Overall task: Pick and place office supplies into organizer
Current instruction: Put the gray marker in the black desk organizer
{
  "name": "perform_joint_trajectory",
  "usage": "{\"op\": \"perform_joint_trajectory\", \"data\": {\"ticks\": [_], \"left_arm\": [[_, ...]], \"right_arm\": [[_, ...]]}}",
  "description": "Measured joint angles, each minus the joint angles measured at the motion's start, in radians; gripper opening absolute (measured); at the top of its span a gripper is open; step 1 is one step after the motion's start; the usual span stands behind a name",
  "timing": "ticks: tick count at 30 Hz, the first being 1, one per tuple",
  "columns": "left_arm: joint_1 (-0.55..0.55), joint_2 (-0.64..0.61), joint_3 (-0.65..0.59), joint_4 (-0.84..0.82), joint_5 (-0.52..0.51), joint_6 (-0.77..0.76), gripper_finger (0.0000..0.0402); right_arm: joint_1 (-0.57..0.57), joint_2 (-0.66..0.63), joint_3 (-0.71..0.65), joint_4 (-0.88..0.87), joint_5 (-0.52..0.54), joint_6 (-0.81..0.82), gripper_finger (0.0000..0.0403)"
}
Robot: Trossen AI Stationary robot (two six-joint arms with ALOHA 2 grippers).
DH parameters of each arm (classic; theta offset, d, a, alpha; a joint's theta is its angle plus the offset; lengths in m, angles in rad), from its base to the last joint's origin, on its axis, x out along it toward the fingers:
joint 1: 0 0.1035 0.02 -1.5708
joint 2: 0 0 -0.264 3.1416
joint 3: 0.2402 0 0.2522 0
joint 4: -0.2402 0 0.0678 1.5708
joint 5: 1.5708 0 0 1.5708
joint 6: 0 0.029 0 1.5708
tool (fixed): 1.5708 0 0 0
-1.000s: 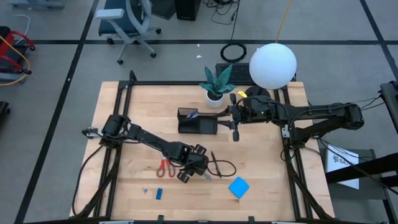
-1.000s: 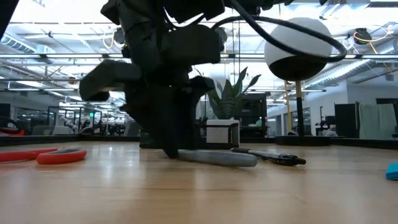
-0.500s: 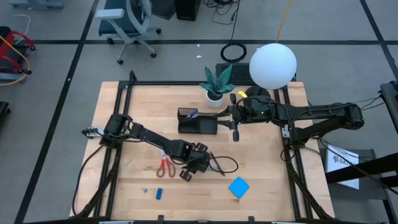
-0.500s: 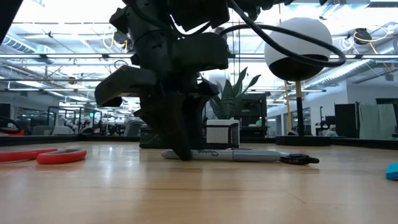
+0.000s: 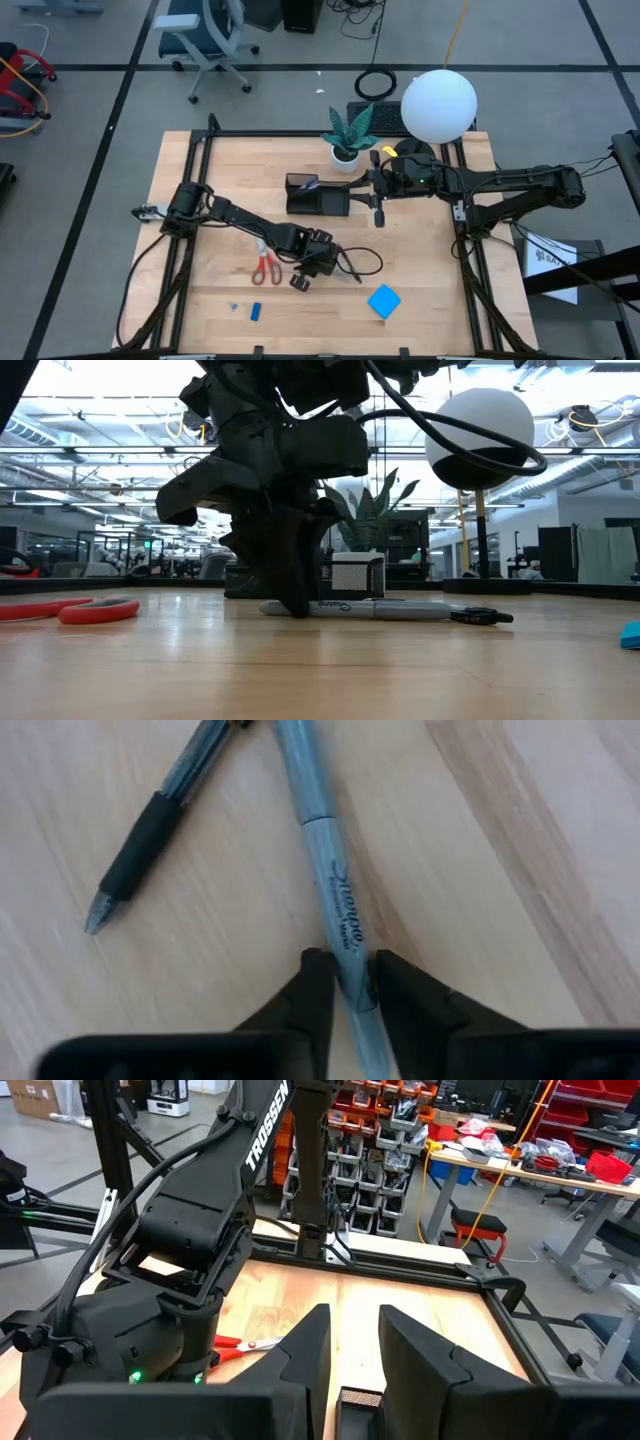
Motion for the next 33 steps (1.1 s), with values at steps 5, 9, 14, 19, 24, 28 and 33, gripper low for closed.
{"op": "perform_joint_trajectory", "data": {"ticks": [5,9,14,19,24,28,33], "left_arm": [[0.007,-0.002,0.000,-0.006,0.004,-0.019,0.0029],[0.006,-0.002,0.000,-0.012,0.003,-0.030,0.0033],[0.006,-0.002,0.000,-0.015,0.003,-0.020,0.0033],[0.006,-0.030,-0.004,-0.051,-0.008,-0.023,0.0033],[-0.011,-0.086,-0.003,-0.096,-0.085,-0.058,0.0033],[-0.030,-0.124,-0.003,-0.108,-0.129,-0.078,0.0033],[-0.048,-0.178,-0.003,-0.108,-0.225,-0.124,0.0033]], "right_arm": [[0.000,0.000,0.000,0.000,0.000,-0.001,0.0078],[0.000,0.000,0.000,0.006,0.000,-0.003,0.0078],[0.000,0.000,0.000,0.008,0.000,-0.003,0.0078],[0.000,0.000,0.000,0.008,0.000,-0.003,0.0078],[0.000,0.000,0.000,0.014,0.000,-0.003,0.0078],[0.000,0.000,0.000,0.022,0.000,-0.003,0.0078],[0.000,0.000,0.000,0.023,0.000,-0.003,0.0078]]}}
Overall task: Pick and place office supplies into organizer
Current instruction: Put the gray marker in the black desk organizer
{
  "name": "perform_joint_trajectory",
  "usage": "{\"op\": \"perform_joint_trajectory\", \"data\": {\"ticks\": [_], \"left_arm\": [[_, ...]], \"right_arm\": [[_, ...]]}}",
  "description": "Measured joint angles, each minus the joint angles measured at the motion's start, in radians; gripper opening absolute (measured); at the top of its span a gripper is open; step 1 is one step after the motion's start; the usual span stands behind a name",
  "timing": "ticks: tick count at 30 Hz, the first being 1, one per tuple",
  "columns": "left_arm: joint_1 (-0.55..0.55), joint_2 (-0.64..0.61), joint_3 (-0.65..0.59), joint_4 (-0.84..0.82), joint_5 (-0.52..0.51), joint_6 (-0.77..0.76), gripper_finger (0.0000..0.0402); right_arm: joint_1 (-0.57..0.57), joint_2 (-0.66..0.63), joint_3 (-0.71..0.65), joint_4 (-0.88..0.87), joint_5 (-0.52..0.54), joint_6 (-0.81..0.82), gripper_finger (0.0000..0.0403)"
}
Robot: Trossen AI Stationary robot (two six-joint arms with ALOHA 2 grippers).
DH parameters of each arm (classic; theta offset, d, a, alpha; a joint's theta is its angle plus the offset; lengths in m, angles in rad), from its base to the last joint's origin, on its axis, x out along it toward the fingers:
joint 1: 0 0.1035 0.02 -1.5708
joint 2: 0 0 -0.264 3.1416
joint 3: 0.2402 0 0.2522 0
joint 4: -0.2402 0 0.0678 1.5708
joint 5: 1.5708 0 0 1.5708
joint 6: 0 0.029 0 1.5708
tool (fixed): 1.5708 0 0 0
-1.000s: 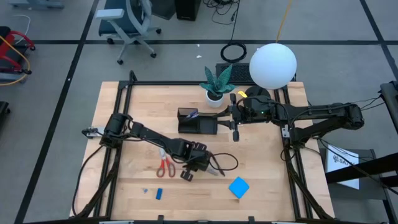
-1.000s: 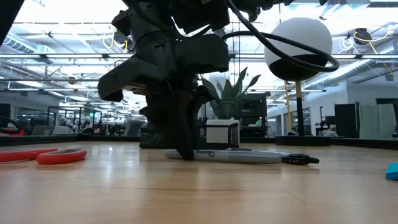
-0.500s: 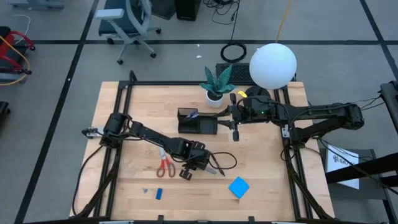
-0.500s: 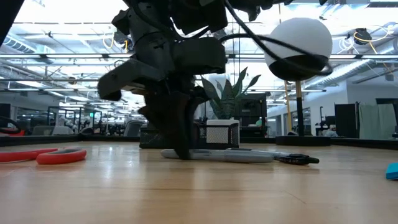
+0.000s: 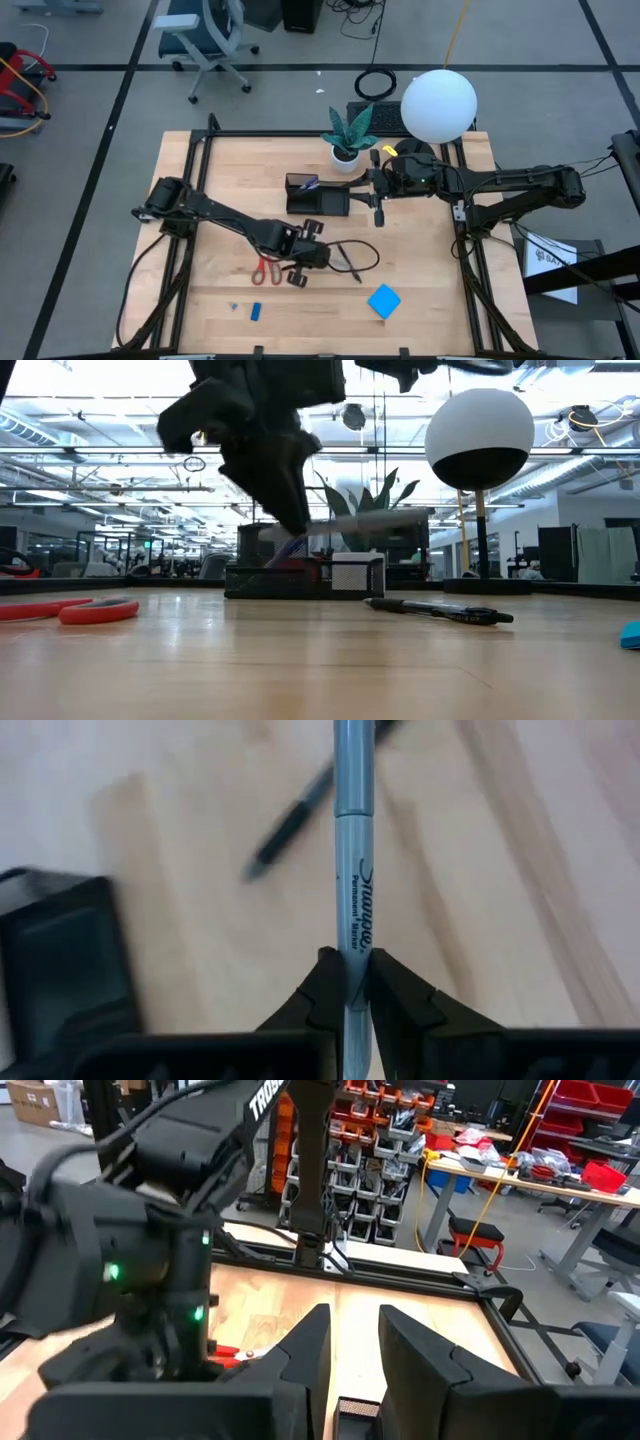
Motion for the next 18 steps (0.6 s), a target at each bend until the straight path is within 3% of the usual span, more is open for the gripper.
{"op": "perform_joint_trajectory", "data": {"ticks": [11,18], "left_arm": [[0.004,-0.089,-0.020,-0.002,-0.200,-0.122,0.0033],[0.043,-0.212,-0.168,0.116,-0.239,-0.165,0.0033]], "right_arm": [[0.000,-0.002,0.000,0.007,0.003,0.003,0.0078],[0.000,-0.038,0.000,-0.008,0.005,0.002,0.0078]]}}
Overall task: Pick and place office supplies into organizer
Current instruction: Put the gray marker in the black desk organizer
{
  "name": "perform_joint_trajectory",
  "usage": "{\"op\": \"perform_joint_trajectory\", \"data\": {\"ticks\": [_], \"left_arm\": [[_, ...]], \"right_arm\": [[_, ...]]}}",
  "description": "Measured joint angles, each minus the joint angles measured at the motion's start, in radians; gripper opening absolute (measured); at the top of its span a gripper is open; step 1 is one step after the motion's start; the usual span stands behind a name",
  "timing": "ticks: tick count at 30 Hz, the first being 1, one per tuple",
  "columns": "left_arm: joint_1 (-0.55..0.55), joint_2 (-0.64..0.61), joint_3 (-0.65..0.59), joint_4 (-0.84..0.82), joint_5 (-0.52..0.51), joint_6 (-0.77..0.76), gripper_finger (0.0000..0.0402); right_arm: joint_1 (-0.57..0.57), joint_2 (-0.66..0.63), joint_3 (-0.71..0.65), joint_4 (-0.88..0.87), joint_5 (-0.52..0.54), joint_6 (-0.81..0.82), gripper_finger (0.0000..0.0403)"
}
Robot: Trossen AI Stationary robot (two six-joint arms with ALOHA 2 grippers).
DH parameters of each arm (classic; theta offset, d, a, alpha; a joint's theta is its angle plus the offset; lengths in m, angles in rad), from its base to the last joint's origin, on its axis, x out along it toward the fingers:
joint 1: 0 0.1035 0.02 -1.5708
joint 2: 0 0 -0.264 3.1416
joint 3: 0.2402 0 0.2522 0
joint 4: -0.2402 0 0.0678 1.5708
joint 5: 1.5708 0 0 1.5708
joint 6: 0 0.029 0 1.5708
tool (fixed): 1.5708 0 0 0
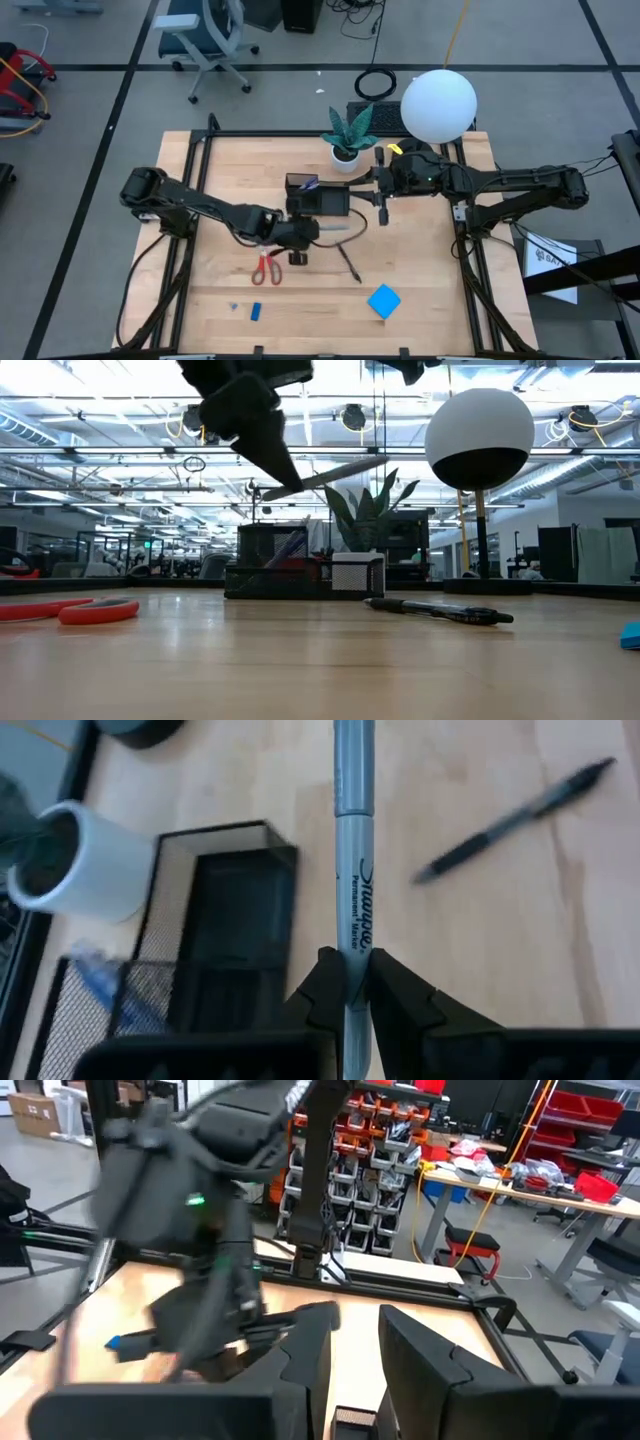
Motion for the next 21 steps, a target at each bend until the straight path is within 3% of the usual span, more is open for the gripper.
{"op": "perform_joint_trajectory", "data": {"ticks": [12,18,21], "left_arm": [[0.045,-0.350,-0.414,0.632,0.025,0.038,0.0031],[0.046,-0.446,-0.567,0.923,0.025,0.105,0.0029],[0.045,-0.453,-0.629,1.093,0.081,0.144,0.0029]], "right_arm": [[0.000,-0.039,-0.063,0.086,0.053,0.001,0.0078],[0.000,-0.039,-0.111,0.216,0.049,0.001,0.0078],[0.000,-0.035,-0.141,0.293,0.045,0.000,0.0078]]}}
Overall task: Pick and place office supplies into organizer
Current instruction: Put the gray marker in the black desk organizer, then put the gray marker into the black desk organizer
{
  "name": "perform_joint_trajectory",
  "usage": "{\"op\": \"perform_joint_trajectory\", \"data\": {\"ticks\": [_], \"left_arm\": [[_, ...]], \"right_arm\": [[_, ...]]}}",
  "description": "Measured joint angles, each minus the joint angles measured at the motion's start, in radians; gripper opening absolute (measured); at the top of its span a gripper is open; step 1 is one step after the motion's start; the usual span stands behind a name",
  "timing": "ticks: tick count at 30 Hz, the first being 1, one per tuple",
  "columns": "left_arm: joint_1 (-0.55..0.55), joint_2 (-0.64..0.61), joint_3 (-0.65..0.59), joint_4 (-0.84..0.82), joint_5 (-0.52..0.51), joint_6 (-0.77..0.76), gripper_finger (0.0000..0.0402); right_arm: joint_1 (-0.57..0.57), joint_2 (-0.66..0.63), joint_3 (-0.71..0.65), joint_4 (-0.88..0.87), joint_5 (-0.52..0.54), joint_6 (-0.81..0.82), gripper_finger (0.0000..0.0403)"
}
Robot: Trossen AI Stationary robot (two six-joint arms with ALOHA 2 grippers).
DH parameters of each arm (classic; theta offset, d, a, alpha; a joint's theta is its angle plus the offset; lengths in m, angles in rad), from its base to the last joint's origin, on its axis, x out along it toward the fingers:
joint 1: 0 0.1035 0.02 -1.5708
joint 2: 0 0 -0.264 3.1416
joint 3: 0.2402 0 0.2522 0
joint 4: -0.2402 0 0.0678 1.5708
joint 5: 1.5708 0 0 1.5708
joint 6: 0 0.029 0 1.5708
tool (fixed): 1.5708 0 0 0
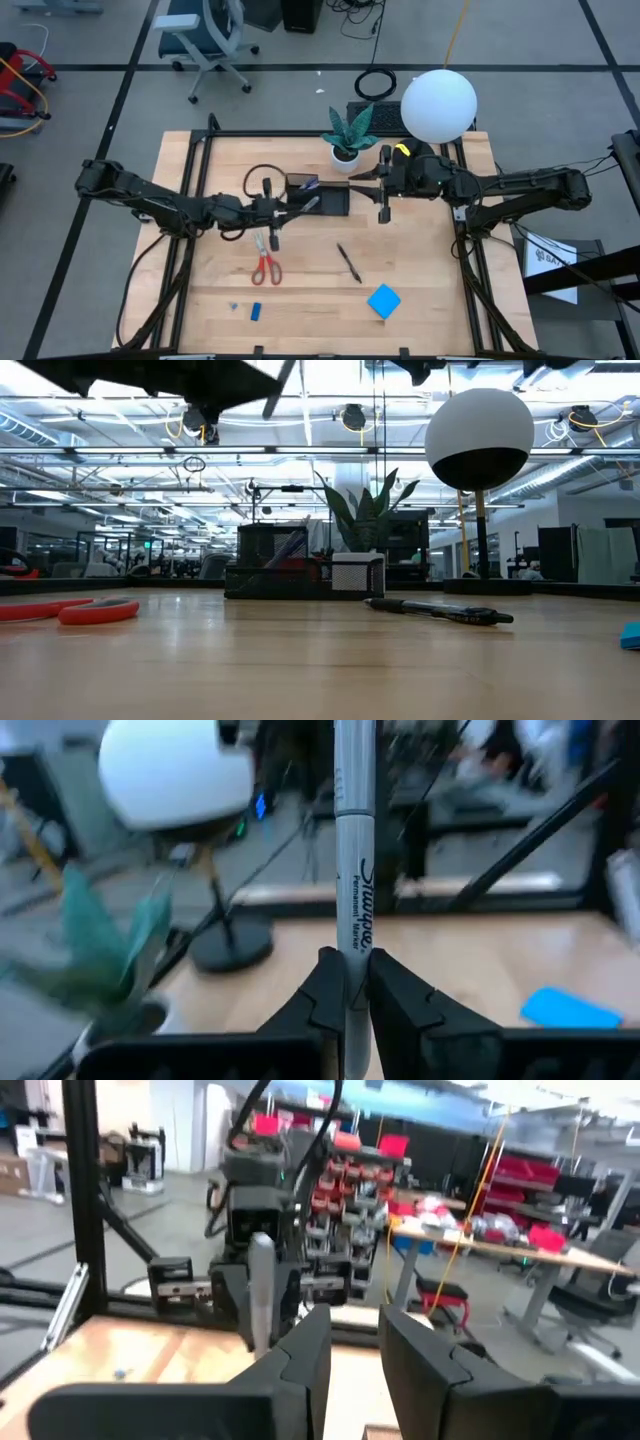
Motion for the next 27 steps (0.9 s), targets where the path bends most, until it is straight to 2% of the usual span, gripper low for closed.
{"op": "perform_joint_trajectory", "data": {"ticks": [3,6,9,11,21,27], "left_arm": [[-0.001,-0.001,-0.031,0.109,0.027,0.019,0.0028],[0.000,-0.001,-0.035,0.112,0.027,0.019,0.0027],[0.000,0.000,-0.035,0.114,0.036,0.022,0.0002],[0.000,0.003,-0.035,0.114,0.046,0.021,0.0000],[0.000,0.003,-0.035,0.116,0.047,0.023,0.0000],[0.000,0.003,-0.035,0.107,0.047,0.021,0.0001]], "right_arm": [[0.000,0.007,-0.026,0.067,-0.001,-0.001,0.0078],[0.000,0.007,-0.037,0.100,-0.001,0.001,0.0078],[0.000,0.007,-0.038,0.096,-0.003,0.012,0.0080],[0.000,0.008,-0.038,0.096,-0.028,0.014,0.0088],[0.000,0.018,-0.039,0.107,-0.050,0.022,0.0190],[0.000,0.016,-0.039,0.118,-0.050,0.018,0.0221]]}}
